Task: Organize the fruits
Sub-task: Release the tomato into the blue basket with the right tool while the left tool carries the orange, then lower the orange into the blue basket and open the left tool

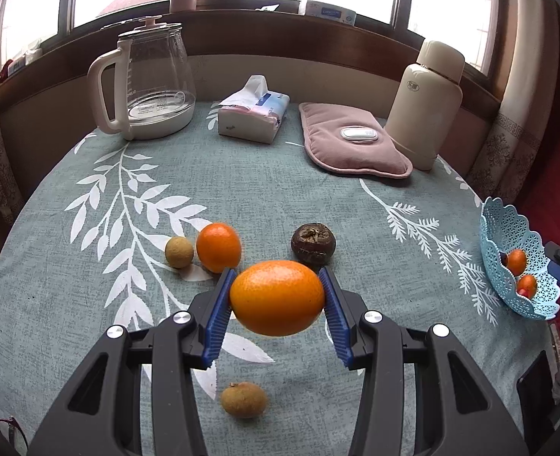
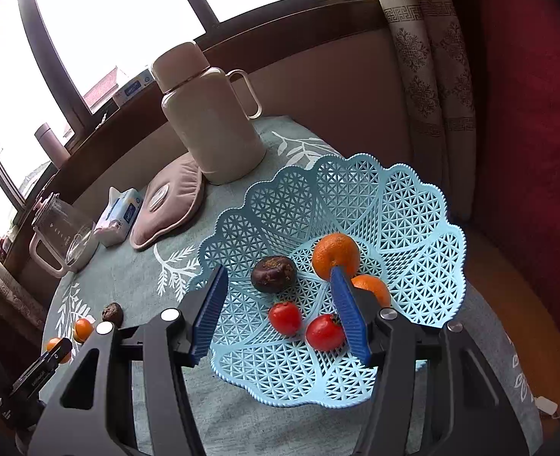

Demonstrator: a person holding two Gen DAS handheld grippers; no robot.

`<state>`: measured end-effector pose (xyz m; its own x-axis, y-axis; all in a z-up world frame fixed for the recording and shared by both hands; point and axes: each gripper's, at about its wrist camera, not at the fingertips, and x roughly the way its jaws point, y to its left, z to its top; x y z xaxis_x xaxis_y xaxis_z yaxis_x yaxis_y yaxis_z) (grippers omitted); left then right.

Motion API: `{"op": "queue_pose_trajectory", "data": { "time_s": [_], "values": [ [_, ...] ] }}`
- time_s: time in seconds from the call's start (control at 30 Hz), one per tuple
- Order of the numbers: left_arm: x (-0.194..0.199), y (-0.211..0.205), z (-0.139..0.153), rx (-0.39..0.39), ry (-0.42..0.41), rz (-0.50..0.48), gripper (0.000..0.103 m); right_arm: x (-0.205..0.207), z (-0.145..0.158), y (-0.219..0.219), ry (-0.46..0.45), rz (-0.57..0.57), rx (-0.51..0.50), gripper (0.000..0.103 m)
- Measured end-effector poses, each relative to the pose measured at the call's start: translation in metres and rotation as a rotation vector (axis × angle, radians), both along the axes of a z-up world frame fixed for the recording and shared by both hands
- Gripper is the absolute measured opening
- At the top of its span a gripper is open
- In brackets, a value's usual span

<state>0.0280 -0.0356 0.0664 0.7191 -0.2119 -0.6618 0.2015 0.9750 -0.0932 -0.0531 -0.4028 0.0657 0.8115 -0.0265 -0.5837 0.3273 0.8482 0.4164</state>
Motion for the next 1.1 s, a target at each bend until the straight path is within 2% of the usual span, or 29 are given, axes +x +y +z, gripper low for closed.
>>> {"op": "queue_pose_trajectory", "data": {
  "time_s": [0.23, 0.47, 0.8, 1.1],
  "values": [
    [-0.005, -0.043, 0.001, 0.021, -0.001, -0.086, 0.046, -0.015, 0.011, -0.012, -0.070, -0.051, -0.051, 0.067],
    [-0.011, -0.097, 0.000, 0.026, 0.004, -0.194, 0.046, -0.020, 0.011, -0.026, -0.083, -0.091, -0.033, 0.067],
    [-0.022, -0.176, 0.001, 0.031, 0.003, -0.367, 0.046, -0.022, 0.013, -0.027, -0.098, -0.089, -0.024, 0.067],
    [-0.031, -0.223, 0.004, 0.017, -0.027, -0.482, 0.046, -0.027, 0.014, -0.038, -0.111, -0.122, 0.004, 0.068]
  ]
}}
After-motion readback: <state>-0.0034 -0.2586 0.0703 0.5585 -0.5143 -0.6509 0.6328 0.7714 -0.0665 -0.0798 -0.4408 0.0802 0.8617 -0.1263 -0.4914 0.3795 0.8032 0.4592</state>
